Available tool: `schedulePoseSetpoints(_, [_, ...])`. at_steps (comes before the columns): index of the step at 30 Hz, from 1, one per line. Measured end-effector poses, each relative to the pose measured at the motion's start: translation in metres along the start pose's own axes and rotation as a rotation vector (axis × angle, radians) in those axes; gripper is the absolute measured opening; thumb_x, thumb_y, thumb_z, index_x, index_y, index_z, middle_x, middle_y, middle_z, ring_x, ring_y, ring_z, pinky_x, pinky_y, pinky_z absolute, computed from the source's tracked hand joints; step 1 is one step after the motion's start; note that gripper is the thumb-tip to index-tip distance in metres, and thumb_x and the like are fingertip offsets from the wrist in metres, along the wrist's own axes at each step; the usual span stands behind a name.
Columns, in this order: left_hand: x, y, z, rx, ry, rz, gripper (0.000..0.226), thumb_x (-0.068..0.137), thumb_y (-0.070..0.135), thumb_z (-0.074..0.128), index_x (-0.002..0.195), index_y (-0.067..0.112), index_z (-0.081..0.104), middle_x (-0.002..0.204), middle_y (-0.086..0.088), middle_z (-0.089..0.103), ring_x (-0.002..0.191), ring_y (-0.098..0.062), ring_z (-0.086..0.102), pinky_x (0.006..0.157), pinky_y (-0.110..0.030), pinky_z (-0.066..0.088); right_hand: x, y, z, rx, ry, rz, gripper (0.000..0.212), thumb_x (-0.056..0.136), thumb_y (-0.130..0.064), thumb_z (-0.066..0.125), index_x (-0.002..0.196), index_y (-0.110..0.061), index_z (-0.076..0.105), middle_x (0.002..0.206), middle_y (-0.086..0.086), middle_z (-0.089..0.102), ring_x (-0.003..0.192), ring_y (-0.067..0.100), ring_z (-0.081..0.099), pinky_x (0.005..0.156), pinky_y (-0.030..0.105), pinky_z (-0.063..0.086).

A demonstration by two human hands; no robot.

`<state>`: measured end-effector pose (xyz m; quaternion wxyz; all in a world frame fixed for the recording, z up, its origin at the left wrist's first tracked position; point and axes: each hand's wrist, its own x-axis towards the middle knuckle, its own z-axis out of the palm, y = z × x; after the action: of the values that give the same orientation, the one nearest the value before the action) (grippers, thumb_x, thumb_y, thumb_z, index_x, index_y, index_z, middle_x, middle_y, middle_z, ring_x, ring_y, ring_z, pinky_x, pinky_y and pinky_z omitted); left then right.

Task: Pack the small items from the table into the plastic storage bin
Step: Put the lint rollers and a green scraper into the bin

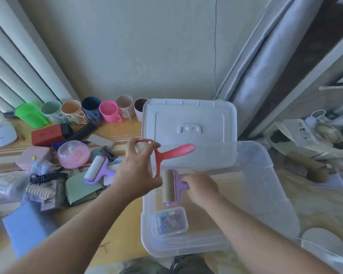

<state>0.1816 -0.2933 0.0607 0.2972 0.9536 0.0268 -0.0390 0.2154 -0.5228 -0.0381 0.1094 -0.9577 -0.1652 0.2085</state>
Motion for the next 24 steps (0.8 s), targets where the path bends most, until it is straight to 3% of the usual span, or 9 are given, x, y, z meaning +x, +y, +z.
schedulePoseSetpoints(4, [-0.011,0.008,0.019,0.204,0.028,0.077,0.093,0.061,0.043,0.078,0.145,0.046,0.038,0.149,-0.005,0.027,0.134,-0.031,0.033,0.099,-0.043,0.043,0.034,-0.013,0.038,-0.132,-0.070,-0.025,0.017,0.100,-0.019,0.056,0.108,-0.023,0.070,0.102,0.004,0.062,0.103,0.031,0.066,0.081,0.037,0.053])
schedulePoseSetpoints(7, [-0.019,0.004,0.022,0.302,-0.004,0.076,0.098,0.058,0.046,0.071,0.150,0.042,0.035,0.148,-0.008,0.032,0.139,-0.033,0.026,0.110,-0.046,0.035,0.050,-0.002,0.064,-0.207,-0.182,-0.106,0.017,0.092,-0.032,0.060,0.079,-0.023,0.057,0.085,0.001,0.060,0.090,0.027,0.064,0.081,0.031,0.049])
schedulePoseSetpoints(8, [-0.020,0.003,0.023,0.329,-0.024,0.065,0.099,0.059,0.049,0.067,0.151,0.042,0.032,0.149,-0.009,0.032,0.141,-0.035,0.024,0.113,-0.047,0.033,0.050,0.000,0.067,-0.172,-0.205,-0.138,0.016,0.093,-0.031,0.058,0.080,-0.023,0.053,0.087,0.003,0.059,0.091,0.028,0.064,0.079,0.032,0.045])
schedulePoseSetpoints(11, [-0.022,0.002,0.027,0.398,-0.051,0.073,0.100,0.059,0.057,0.056,0.154,0.037,0.032,0.150,-0.013,0.034,0.142,-0.039,0.024,0.116,-0.052,0.027,0.035,0.012,0.048,0.043,-0.116,-0.197,0.020,0.098,-0.032,0.061,0.116,-0.023,0.063,0.113,0.001,0.067,0.107,0.027,0.066,0.081,0.035,0.048])
schedulePoseSetpoints(13, [-0.017,0.003,0.034,0.451,-0.069,0.125,0.102,0.058,0.053,0.063,0.154,0.033,0.035,0.145,-0.015,0.038,0.139,-0.042,0.028,0.116,-0.054,0.027,0.020,0.029,0.019,0.277,-0.069,-0.116,0.006,0.093,-0.026,0.065,0.095,-0.029,0.068,0.092,-0.010,0.068,0.086,0.016,0.065,0.074,0.034,0.050])
schedulePoseSetpoints(15, [-0.010,0.004,0.046,0.493,-0.085,0.198,0.102,0.058,0.052,0.068,0.153,0.030,0.037,0.140,-0.016,0.043,0.136,-0.043,0.032,0.118,-0.056,0.027,0.014,0.051,-0.008,0.423,-0.011,-0.053,0.018,0.092,-0.021,0.066,0.076,-0.029,0.065,0.071,-0.016,0.062,0.070,0.006,0.059,0.069,0.032,0.047])
schedulePoseSetpoints(18, [-0.002,0.009,0.067,0.565,-0.148,0.249,0.114,0.054,0.058,0.072,0.155,0.030,0.029,0.137,-0.014,0.045,0.136,-0.042,0.033,0.119,-0.059,0.023,-0.002,0.071,-0.050,0.559,0.014,0.029,0.016,0.102,-0.038,0.063,0.093,-0.036,0.076,0.089,-0.025,0.073,0.087,-0.009,0.064,0.079,0.017,0.047])
schedulePoseSetpoints(21, [0.002,0.016,0.084,0.609,-0.223,0.212,0.127,0.052,0.069,0.070,0.158,0.034,0.010,0.145,-0.012,0.039,0.140,-0.039,0.026,0.122,-0.057,0.014,-0.013,0.061,-0.065,0.348,-0.121,-0.102,0.023,0.097,-0.045,0.069,0.114,-0.033,0.077,0.104,-0.022,0.070,0.096,0.002,0.064,0.084,0.023,0.049])
schedulePoseSetpoints(24, [0.000,0.021,0.097,0.604,-0.220,0.174,0.130,0.054,0.077,0.068,0.160,0.034,0.004,0.146,-0.013,0.040,0.141,-0.038,0.025,0.123,-0.056,0.008,-0.014,0.040,-0.052,0.049,-0.092,-0.272,0.010,0.090,-0.039,0.070,0.087,-0.032,0.064,0.086,-0.015,0.061,0.096,0.021,0.062,0.078,0.039,0.053])
